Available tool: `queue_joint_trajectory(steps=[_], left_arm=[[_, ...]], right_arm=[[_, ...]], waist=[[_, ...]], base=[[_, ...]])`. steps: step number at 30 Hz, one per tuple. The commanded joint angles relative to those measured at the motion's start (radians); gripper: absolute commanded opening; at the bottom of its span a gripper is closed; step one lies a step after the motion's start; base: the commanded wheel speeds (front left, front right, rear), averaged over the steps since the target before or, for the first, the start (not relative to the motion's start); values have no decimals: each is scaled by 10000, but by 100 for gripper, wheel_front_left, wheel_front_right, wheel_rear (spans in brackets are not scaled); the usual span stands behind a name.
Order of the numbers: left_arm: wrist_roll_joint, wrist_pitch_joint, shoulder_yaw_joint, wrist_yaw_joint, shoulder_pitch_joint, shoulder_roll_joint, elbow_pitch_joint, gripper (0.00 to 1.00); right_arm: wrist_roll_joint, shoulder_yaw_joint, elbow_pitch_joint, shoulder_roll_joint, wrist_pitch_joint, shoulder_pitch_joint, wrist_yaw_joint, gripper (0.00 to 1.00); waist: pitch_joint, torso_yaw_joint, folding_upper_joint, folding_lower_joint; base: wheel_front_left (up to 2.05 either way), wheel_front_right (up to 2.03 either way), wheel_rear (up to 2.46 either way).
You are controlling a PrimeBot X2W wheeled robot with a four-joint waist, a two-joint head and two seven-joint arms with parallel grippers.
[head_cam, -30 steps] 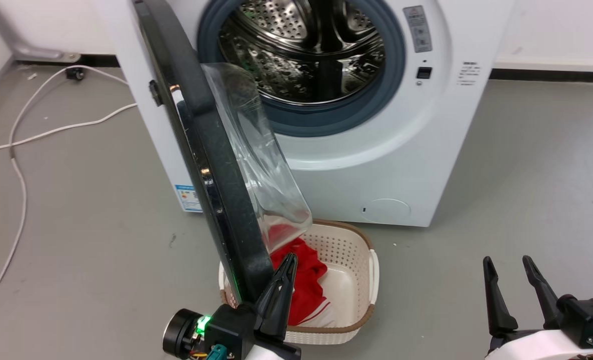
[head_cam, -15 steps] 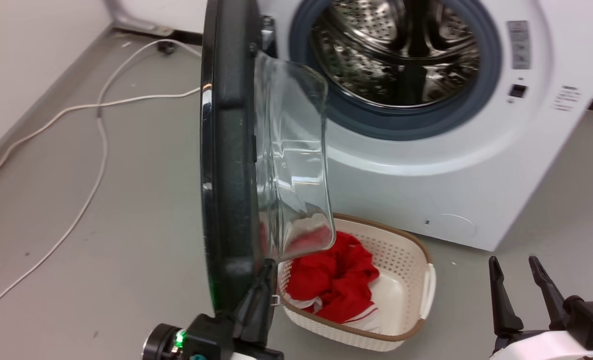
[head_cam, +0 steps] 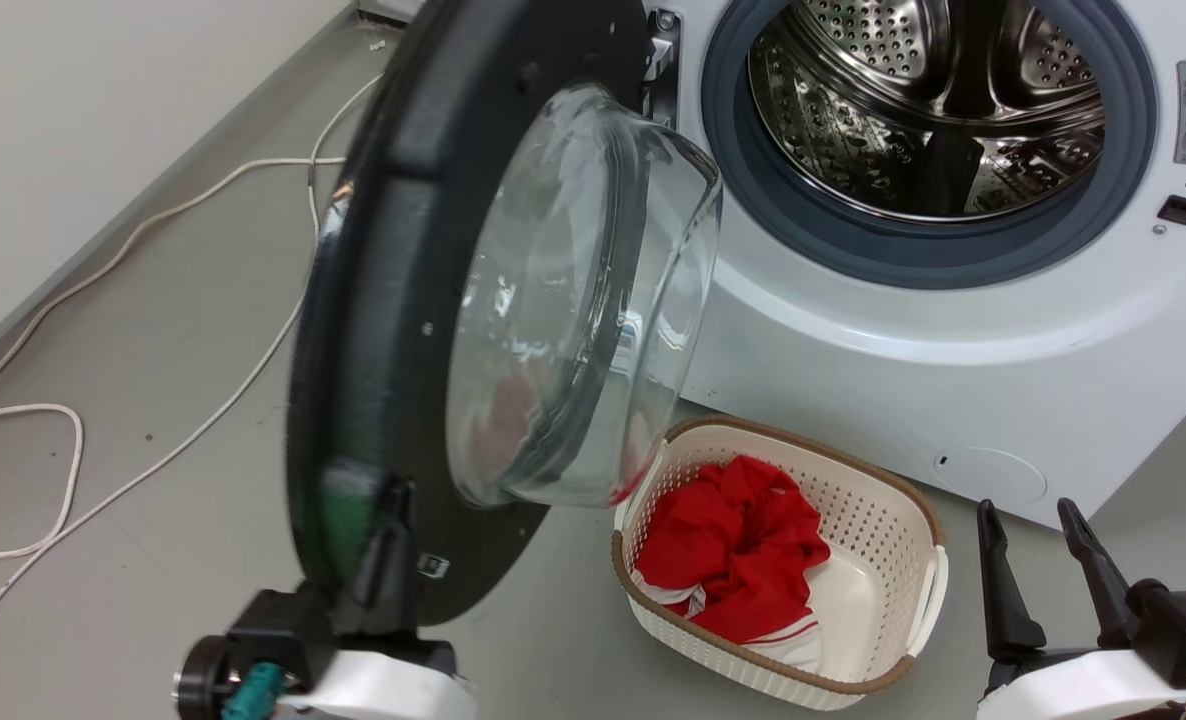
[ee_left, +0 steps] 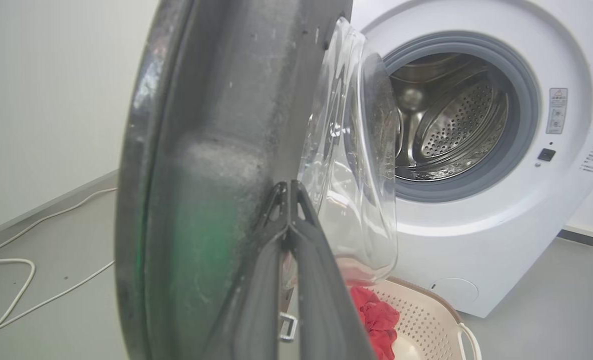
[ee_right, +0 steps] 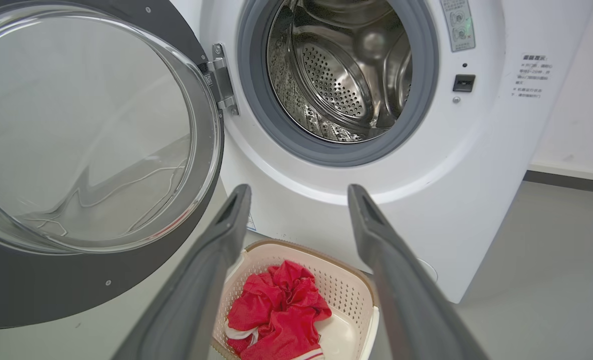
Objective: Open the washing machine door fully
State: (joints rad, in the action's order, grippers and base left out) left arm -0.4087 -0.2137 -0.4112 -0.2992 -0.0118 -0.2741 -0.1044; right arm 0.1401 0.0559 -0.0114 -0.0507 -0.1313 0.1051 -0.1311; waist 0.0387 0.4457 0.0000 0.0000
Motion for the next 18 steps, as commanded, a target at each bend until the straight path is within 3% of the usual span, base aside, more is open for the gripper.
queue_joint_trajectory(steps=[1,11,18], left_arm=[[-185,-116,403,17,238,-160,223,0],[-862,-465,2192,125,916,-505,1276,0],[-1046,-525,3236,448,1435,-727,2019,0]], right_arm=[[-52,-18,-52,14,24,-124,7,100],[-202,-48,-160,14,145,-362,7,100],[-259,-72,-176,14,214,-469,7,100]], waist=[[87,-33,0,0],[600,-293,0,0],[800,-470,0,0]], base=[[0,0,0],[0,0,0],[0,0,0]])
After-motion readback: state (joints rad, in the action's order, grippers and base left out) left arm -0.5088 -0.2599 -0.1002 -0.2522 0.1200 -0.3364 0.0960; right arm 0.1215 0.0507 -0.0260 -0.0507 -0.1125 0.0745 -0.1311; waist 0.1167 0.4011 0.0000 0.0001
